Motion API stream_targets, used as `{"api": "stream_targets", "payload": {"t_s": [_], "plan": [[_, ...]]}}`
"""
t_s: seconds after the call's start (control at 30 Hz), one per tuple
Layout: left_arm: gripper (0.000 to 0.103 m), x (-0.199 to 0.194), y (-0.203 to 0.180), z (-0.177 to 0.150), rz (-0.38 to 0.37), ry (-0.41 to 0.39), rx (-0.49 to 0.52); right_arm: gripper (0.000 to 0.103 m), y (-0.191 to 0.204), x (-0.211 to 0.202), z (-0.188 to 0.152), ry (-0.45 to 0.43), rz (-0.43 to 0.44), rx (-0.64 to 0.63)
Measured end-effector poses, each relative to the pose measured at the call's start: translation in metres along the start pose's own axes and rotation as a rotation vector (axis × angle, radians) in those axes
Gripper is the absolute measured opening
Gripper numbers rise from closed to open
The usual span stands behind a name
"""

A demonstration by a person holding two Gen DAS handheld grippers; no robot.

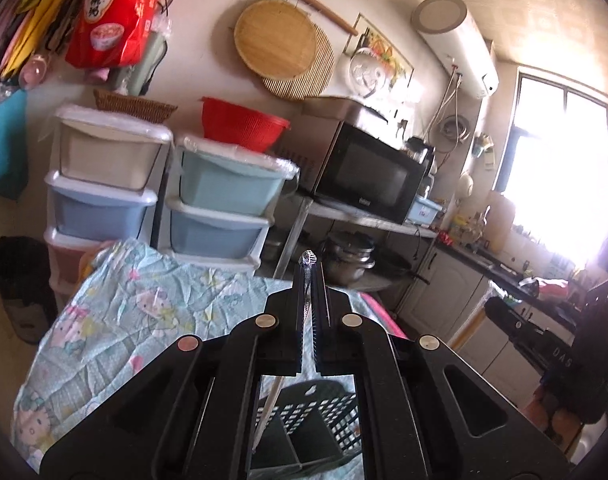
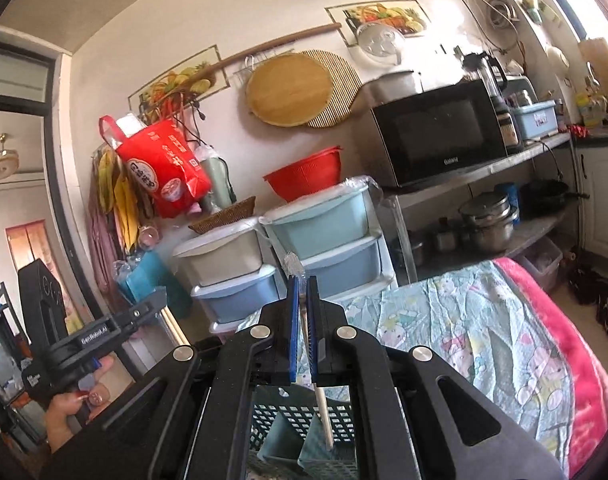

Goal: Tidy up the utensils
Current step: 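Lift the held chopsticks with both tools and carry them above the green holder, then lower the chopsticks into the green holder and open both tools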

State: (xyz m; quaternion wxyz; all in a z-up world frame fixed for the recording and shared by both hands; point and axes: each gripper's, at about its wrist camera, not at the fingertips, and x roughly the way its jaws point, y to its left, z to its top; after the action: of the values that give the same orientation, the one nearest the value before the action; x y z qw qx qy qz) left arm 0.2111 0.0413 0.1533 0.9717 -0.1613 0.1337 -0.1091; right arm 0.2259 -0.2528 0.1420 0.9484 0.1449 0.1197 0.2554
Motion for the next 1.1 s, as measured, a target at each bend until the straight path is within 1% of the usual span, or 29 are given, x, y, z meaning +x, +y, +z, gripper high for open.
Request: {"api": "stream_targets", "payload": {"t_s": [0.27, 0.5, 0.53, 0.57, 0.63, 0.73, 0.77, 0.8, 0.83, 0.9, 0.93, 1.0, 1.03, 1.1], "plan": [[0.002, 0.014, 0.007, -0.029, 0.007, 0.049, 0.014, 0.005, -0.004, 0.014, -0.019, 0.046, -0.008, 0.030], [0.002, 0.019, 0.014, -0.042, 0.019, 0.081, 0.012, 0.005, -0.004, 0.022, -0.034, 0.087, -0.009, 0.059], [0.002, 0.019, 0.015, -0.044, 0.021, 0.085, 0.012, 0.009, -0.005, 0.023, -0.035, 0.094, -0.010, 0.062], [0.002, 0.020, 0.016, -0.045, 0.026, 0.087, 0.013, 0.015, -0.007, 0.025, -0.037, 0.102, -0.017, 0.069], [0.002, 0.019, 0.018, -0.047, 0.030, 0.093, 0.009, 0.024, -0.009, 0.024, -0.039, 0.107, -0.018, 0.081], [0.010, 0.018, 0.021, -0.049, 0.038, 0.094, 0.003, 0.032, -0.012, 0.022, -0.041, 0.110, -0.032, 0.086], [0.015, 0.017, 0.022, -0.049, 0.044, 0.097, -0.001, 0.038, -0.014, 0.021, -0.042, 0.110, -0.033, 0.092], [0.020, 0.015, 0.023, -0.050, 0.045, 0.097, -0.005, 0.041, -0.016, 0.019, -0.043, 0.110, -0.030, 0.102], [0.022, 0.015, 0.024, -0.050, 0.047, 0.097, -0.007, 0.043, -0.017, 0.017, -0.043, 0.109, -0.031, 0.109], [0.031, 0.012, 0.025, -0.051, 0.052, 0.096, -0.006, 0.046, -0.020, 0.013, -0.045, 0.108, -0.046, 0.109], [0.033, 0.010, 0.026, -0.052, 0.055, 0.095, -0.007, 0.047, -0.020, 0.012, -0.045, 0.109, -0.054, 0.106], [0.044, 0.006, 0.027, -0.053, 0.056, 0.092, -0.010, 0.051, -0.020, 0.009, -0.047, 0.115, -0.073, 0.096], [0.047, 0.004, 0.028, -0.053, 0.061, 0.090, -0.012, 0.054, -0.020, 0.007, -0.048, 0.119, -0.081, 0.090], [0.056, -0.001, 0.029, -0.053, 0.066, 0.082, -0.015, 0.058, -0.019, 0.004, -0.051, 0.126, -0.109, 0.070]]}}
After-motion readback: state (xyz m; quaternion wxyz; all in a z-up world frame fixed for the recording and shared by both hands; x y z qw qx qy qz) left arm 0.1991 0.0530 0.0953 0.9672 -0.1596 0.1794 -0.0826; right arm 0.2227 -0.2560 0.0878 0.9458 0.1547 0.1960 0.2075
